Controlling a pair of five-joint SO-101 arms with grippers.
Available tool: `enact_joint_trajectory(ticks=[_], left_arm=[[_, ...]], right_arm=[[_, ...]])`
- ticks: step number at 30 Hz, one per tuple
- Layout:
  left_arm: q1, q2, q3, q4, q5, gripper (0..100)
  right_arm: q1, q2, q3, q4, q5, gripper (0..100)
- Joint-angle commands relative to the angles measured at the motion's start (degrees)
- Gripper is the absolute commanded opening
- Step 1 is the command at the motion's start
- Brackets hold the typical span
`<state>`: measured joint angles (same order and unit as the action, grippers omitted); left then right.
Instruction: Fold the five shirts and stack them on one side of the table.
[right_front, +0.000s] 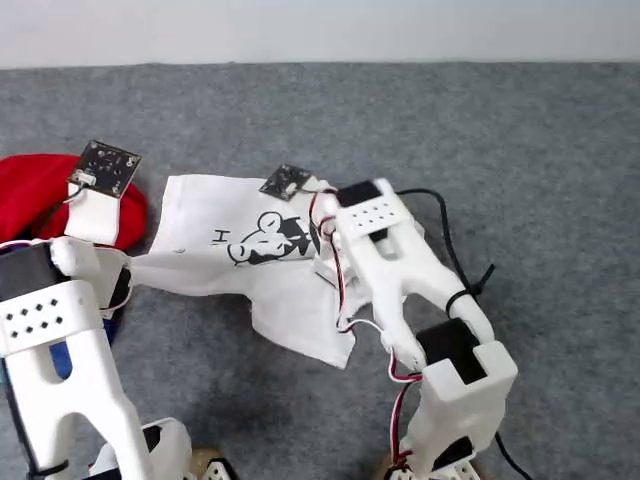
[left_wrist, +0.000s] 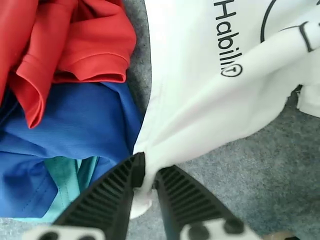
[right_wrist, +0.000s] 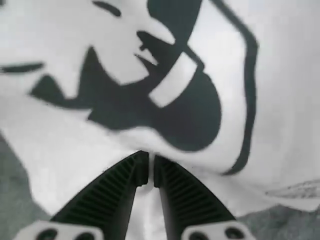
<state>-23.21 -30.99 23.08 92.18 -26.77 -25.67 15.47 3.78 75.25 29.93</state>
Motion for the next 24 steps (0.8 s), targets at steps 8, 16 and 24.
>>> enact_joint_trajectory(ticks=[8,16,24], left_arm=[[-0.4,-1.8,-2.6,0.1,0.4,1],[-0.4,-1.7,-2.6,0.1,0.5,1],[-0.4,-1.7,-2.5,0.3,0.5,1]], right_arm=[[-6.9,-0.7,-13.4,26.2,0.2,3.1],[-12.5,-8.3,-5.1,27.6,-1.4,6.9],[-12.6,-18.5,2.8,27.5,-1.4,14.1]])
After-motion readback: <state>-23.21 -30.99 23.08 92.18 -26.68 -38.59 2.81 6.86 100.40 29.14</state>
